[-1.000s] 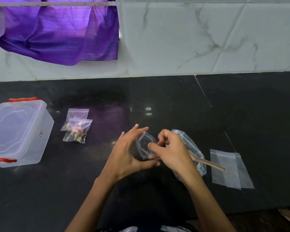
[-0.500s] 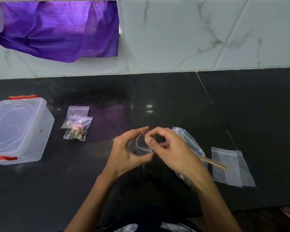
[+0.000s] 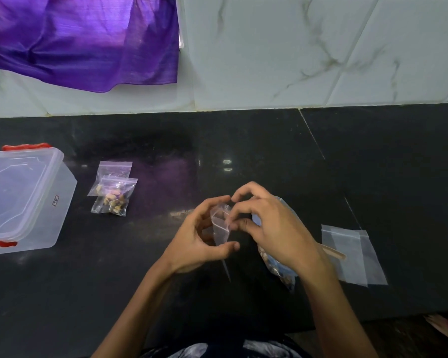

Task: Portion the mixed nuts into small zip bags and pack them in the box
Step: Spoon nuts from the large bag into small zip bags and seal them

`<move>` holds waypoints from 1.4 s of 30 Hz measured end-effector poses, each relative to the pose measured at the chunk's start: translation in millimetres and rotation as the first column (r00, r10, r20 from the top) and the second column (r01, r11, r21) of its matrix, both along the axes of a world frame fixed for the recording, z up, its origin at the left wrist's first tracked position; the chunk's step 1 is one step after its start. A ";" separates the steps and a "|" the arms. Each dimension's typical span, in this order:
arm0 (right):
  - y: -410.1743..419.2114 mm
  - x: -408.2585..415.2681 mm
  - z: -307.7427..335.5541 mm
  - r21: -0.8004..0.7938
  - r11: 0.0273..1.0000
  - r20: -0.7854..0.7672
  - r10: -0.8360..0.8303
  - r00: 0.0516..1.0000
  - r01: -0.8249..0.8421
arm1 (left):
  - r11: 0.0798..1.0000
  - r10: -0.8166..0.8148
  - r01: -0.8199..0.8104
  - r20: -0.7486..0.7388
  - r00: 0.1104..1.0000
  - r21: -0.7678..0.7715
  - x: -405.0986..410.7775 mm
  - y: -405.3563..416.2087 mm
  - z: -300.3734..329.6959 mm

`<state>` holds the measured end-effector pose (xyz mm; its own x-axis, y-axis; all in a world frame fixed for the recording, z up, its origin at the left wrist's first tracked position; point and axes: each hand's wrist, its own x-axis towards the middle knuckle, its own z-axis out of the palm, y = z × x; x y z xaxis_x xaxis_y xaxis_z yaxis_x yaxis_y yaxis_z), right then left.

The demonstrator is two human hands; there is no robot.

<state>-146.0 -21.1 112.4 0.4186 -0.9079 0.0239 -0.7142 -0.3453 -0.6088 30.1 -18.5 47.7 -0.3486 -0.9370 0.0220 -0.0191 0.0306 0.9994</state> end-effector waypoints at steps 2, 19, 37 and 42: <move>-0.8 -1.4 -0.9 -0.038 0.999 -0.022 0.009 1.000 -0.010 | 0.998 -0.048 0.048 -0.028 0.998 0.031 -1.0 0.0 -3.1; 1.4 -7.7 11.8 0.094 0.963 -0.360 0.270 0.893 -0.253 | 0.976 -0.188 0.205 -0.194 0.963 0.073 -11.7 2.0 3.6; 6.5 -3.7 1.7 0.079 0.967 -0.211 0.255 0.944 -0.243 | 0.926 -0.219 0.307 -0.351 0.910 0.218 -16.1 8.9 10.4; 4.3 -6.4 3.2 0.137 0.953 -0.261 0.297 0.919 -0.269 | 0.912 -0.190 0.318 -0.420 0.888 0.259 -16.7 9.7 9.2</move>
<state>-152.4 -16.7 115.6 0.6356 -0.7426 -0.2110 -0.7395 -0.5071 -0.4428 13.4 -8.8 56.9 -0.5998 -0.7964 -0.0771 0.3263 -0.3315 0.8853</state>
